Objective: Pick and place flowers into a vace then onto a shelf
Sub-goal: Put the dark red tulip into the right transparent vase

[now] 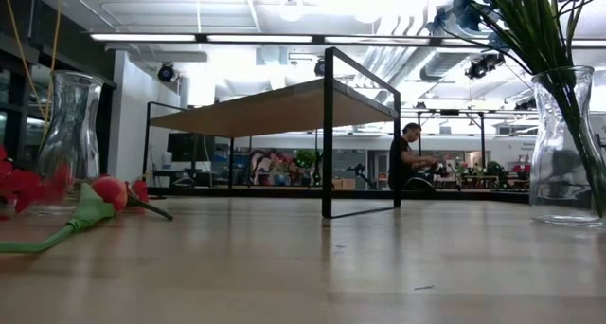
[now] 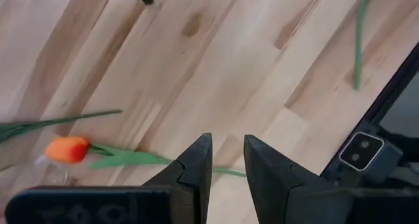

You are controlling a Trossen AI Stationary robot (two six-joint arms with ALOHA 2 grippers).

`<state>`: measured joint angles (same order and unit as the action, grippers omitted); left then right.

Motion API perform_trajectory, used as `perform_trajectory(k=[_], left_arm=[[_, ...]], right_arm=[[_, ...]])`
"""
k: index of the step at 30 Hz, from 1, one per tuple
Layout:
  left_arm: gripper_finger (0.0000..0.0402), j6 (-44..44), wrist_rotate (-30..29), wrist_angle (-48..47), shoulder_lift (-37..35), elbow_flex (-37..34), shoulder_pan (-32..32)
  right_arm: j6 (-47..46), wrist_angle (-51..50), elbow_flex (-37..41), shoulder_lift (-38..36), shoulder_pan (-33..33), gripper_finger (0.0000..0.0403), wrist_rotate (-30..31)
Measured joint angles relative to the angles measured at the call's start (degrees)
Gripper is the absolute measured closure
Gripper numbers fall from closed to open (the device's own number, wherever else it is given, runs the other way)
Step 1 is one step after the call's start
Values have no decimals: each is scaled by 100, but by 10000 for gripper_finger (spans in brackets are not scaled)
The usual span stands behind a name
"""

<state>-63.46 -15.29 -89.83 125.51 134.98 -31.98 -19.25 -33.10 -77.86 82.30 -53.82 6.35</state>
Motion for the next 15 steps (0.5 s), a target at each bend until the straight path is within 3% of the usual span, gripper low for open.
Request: perform_trajectory(k=[7,15], left_arm=[[278,197,19,-19,2,0,-7],[278,477,-17,-18,4,0,-3]], right_arm=[[-223,-201,-149,392,476,320,-1232],[-422,-206,-149,962,846,320,-1935]])
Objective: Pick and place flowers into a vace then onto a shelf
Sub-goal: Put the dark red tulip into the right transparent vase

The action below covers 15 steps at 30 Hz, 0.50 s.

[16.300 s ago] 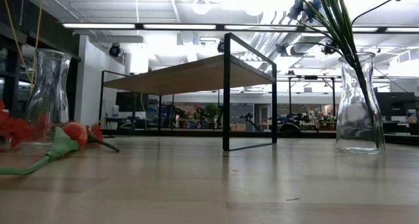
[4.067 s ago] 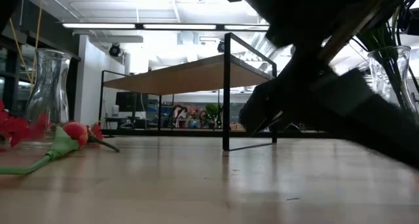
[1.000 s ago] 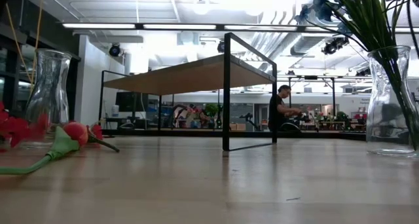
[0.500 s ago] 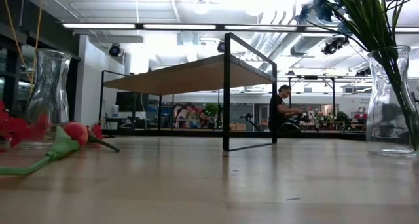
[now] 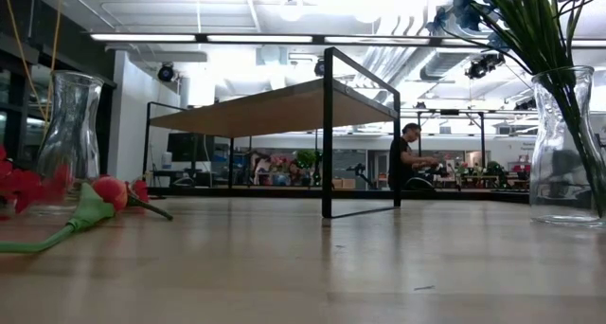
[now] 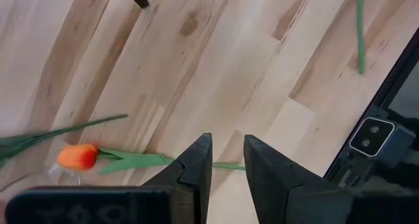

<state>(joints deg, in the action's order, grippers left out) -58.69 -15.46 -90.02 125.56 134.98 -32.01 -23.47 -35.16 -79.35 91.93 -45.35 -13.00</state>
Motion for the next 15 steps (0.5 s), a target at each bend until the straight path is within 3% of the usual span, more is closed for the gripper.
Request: perform_trajectory(k=[15], left_arm=[[278,451,-66,0,2,-1,11]], right_arm=[[545,-538,0,948,335,320,81]])
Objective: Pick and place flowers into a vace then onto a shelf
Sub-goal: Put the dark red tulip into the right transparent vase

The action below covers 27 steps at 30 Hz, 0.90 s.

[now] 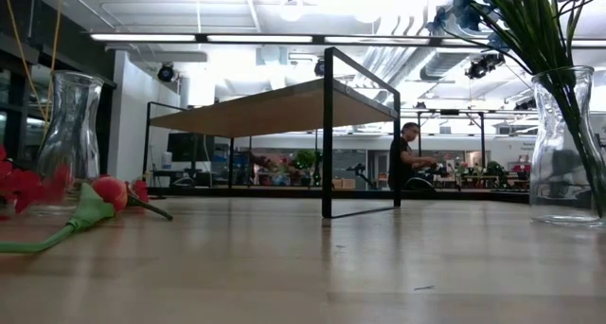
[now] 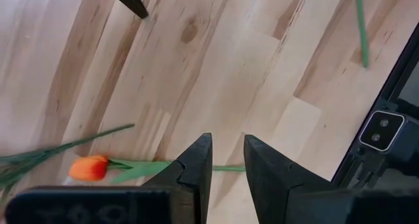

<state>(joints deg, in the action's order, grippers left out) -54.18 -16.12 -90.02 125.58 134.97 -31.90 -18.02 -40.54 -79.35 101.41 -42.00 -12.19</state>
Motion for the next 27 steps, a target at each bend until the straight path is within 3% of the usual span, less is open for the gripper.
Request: perform_trajectory(k=[10,23,27], left_arm=[[278,145,-145,2,-16,-6,0],[278,123,-361,0,-103,-8,4],[278,121,-361,0,-103,-8,4]], right_arm=[[163,-399,0,598,-95,320,131],[157,-887,27,835,-164,320,668],[147,-834,222,832,-165,320,522]])
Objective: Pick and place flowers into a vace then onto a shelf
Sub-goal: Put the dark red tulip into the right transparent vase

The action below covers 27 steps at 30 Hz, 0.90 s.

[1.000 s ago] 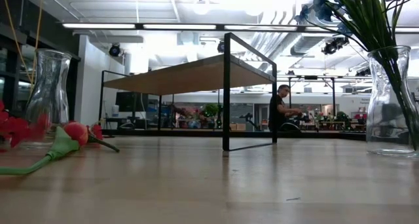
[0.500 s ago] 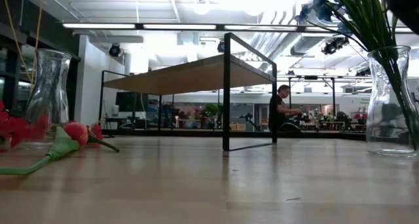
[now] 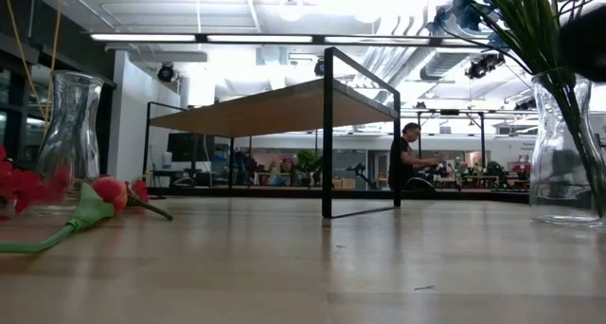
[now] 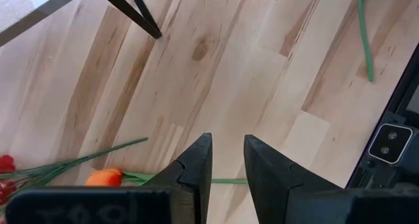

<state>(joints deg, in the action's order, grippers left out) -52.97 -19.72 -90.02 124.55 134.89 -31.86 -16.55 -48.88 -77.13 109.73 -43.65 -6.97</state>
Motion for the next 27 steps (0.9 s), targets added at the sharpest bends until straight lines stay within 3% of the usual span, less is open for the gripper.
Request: perform_trajectory(k=[27], left_arm=[[278,-26,-42,0,0,4,2]], right_arm=[[-147,600,827,-1,8,320,269]])
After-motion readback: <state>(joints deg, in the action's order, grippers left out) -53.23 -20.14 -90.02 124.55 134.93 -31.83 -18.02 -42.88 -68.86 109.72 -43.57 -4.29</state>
